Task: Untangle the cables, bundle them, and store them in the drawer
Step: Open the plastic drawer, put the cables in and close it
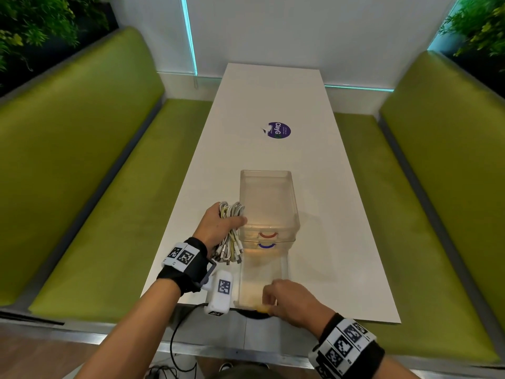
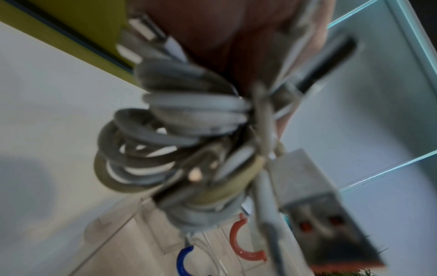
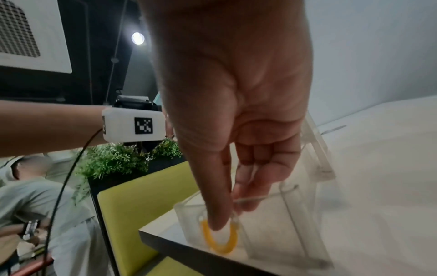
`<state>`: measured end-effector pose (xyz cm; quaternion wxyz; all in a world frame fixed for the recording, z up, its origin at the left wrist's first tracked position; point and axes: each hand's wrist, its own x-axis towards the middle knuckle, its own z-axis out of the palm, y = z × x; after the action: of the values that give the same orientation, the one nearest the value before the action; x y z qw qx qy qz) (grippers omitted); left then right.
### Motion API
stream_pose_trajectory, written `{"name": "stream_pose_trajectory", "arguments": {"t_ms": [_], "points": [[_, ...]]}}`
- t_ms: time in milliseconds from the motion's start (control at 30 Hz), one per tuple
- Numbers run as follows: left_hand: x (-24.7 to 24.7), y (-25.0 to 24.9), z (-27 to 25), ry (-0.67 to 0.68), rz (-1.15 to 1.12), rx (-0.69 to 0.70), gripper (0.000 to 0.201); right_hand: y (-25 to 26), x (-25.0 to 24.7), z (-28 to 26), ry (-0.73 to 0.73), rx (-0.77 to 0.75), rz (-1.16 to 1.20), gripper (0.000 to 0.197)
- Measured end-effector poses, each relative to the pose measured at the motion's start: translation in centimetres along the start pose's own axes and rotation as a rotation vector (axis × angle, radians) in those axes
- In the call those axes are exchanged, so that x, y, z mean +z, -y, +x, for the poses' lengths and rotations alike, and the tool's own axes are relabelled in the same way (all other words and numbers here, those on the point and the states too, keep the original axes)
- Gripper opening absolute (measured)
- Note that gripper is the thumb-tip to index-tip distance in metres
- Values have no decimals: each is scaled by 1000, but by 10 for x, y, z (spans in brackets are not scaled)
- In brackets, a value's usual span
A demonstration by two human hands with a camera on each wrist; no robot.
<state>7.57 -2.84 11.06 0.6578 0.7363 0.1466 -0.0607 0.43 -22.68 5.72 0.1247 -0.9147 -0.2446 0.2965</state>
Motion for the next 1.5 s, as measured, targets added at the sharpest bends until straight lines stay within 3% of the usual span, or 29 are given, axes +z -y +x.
{"name": "stream_pose_trajectory", "arguments": {"t_ms": [133, 300, 367, 433, 533, 667, 733, 867, 1000, 1133, 1200, 1267, 1400, 1500], "points": [[-1, -1, -3, 6, 19, 9, 21, 2, -8, -5, 53, -41, 72, 31], [-14, -5, -22, -92, -14, 123, 22, 20, -46, -10, -325, -58, 619, 50], [-13, -10, -43, -98, -146, 181, 19, 39, -61, -9, -311, -118, 859, 71], [-3, -15, -67, -21, -372, 213, 20, 58, -68, -6, -233, -242, 1000, 86], [12, -14, -87, 34, -574, 244, 44, 74, -75, -5, -214, -358, 1064, 84], [22, -2, -97, 57, -562, 267, 100, 67, -82, -9, -200, -349, 964, 69], [27, 2, -98, 31, -589, 279, 115, 66, -77, -11, -256, -324, 936, 60], [33, 6, -97, 70, -572, 281, 102, 63, -69, -15, -352, -296, 971, 47], [34, 15, -92, 141, -298, 275, 85, 52, -65, -17, -332, -229, 1057, 30], [31, 8, -78, 69, -44, 269, 55, 34, -60, -16, -329, -61, 969, 10], [24, 4, -67, 15, 16, 296, 67, 19, -56, -12, -290, 44, 832, 9], [20, 2, -51, 21, 89, 287, 76, 8, -50, -7, -219, 159, 552, 10], [18, -4, -21, 70, 432, 331, 62, 11, -46, 8, -89, 342, -16, 25], [17, 2, 0, 216, 766, 375, 61, 18, -46, 18, -25, 433, -283, 27]]}}
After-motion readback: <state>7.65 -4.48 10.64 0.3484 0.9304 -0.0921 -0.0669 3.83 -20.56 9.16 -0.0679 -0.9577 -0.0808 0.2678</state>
